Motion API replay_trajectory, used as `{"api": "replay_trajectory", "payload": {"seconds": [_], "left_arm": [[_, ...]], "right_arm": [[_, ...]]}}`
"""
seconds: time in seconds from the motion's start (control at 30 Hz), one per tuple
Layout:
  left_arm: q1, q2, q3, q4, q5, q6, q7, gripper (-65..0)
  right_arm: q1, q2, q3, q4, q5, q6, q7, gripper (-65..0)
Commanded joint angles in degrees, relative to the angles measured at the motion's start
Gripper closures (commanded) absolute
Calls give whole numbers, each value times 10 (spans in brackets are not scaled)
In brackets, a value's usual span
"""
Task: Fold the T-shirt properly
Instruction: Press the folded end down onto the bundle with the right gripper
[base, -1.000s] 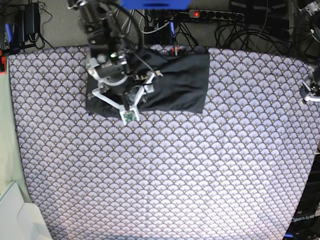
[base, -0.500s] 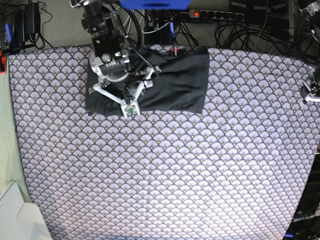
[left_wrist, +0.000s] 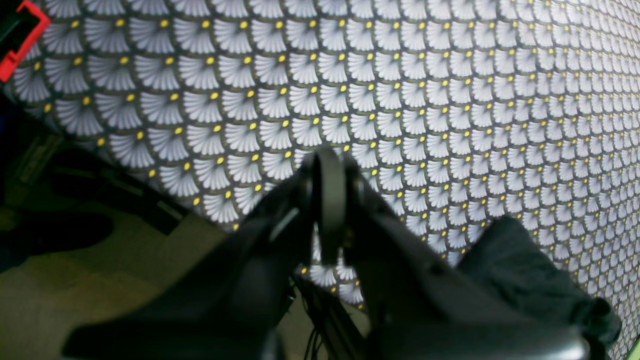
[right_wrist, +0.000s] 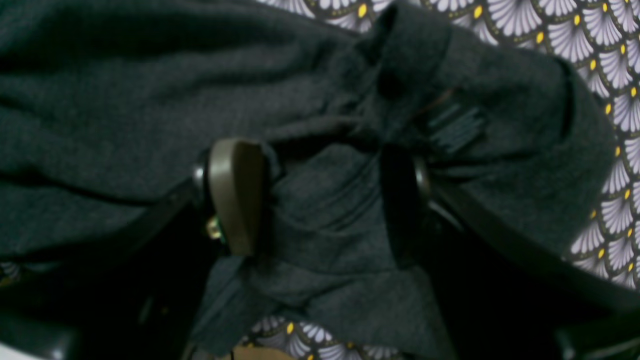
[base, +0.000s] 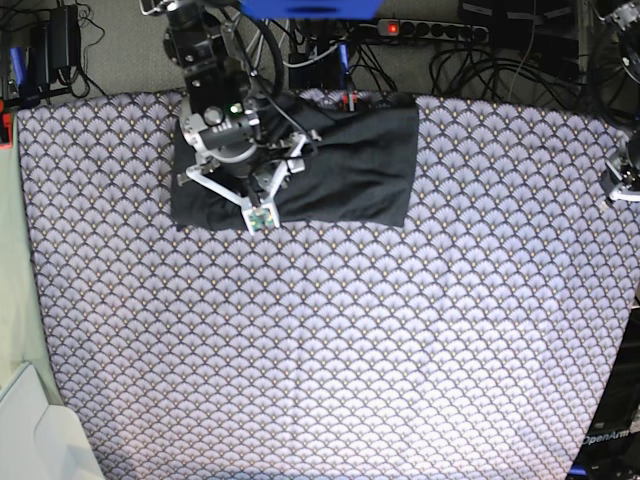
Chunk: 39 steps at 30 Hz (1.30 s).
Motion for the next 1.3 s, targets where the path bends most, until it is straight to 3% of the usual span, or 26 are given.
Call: {"api": "replay_trajectory", "payload": {"seconds": [0.0,0.3,0.37,0.6,1.1,1.27], "left_arm": [[-2,-12,-5,7,-14,11,-5,0],[-2,-9,-6,7,-14,11,-5,0],[-2,-9,-6,7,-14,11,-5,0],[-3,-8,-6,7,-14,11,-5,0],[-2,-8,-6,7,-14,11,-5,0],[-2,-7,-6,7,-14,11,-5,0]], "right_arm": [[1,-1,1,9,-3,0,4,-379],[1,0,32,9,-3,0,8,-357],[3,0,39,9,-2,1,9,-302],[5,0,46,9,-2,1,9,-4],[1,0,45,52,-2,1,8,0],[0,13,40,53,-2,1,7,0]]}}
